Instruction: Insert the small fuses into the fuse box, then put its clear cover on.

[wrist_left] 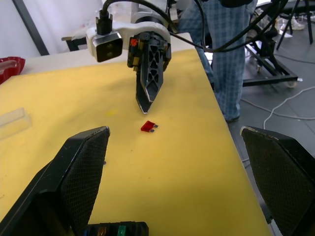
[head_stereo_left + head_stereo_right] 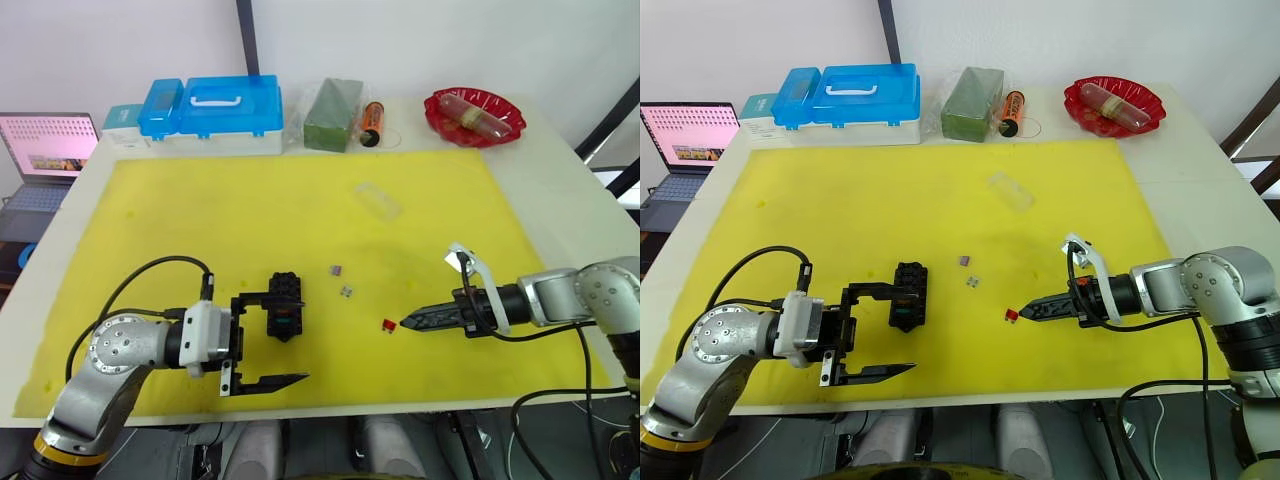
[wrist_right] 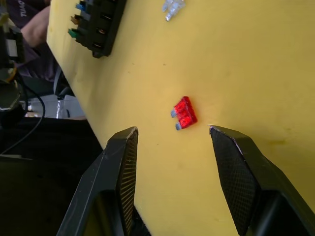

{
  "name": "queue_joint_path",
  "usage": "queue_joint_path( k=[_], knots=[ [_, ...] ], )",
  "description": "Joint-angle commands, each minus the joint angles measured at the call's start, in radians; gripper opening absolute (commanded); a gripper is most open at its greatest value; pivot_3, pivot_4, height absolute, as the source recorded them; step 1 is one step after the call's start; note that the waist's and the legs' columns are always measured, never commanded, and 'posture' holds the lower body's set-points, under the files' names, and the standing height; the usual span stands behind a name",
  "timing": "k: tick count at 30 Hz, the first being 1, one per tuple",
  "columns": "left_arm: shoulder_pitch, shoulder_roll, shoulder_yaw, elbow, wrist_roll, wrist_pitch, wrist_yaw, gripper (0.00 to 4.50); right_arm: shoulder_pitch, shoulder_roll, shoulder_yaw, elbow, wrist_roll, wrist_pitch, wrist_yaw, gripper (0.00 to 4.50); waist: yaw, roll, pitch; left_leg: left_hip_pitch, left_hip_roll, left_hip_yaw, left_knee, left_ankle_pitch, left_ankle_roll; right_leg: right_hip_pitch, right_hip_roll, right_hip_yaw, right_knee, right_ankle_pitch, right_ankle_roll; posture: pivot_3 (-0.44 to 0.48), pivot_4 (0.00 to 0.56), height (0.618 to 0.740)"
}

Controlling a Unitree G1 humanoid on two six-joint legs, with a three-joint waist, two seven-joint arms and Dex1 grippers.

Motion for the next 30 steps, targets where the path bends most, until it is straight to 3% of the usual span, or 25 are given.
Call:
queue_joint_path(
  k=[1,30],
  knots=[
    [-0.001,0.004,0.0,-0.029,-0.009,-0.011,-0.007,4.5,-0.003,0.014,-0.014,-0.023,-0.036,-0.002,0.035,2.42,0.0,0.0,0.0,0.0,0.0,0.0,0.0,0.0,0.0,0.0,0.0,0.0,0.0,0.0,0.0,0.0,0.15,0.74],
    [0.022,-0.003,0.0,-0.021,0.002,-0.03,-0.005,4.5,-0.023,0.124,0.013,-0.019,-0.22,0.026,0.146,2.42,-0.001,0.0,0.0,0.0,0.0,0.0,0.0,0.0,0.0,0.0,0.0,0.0,0.0,0.0,0.0,0.0,0.15,0.74]
  ],
)
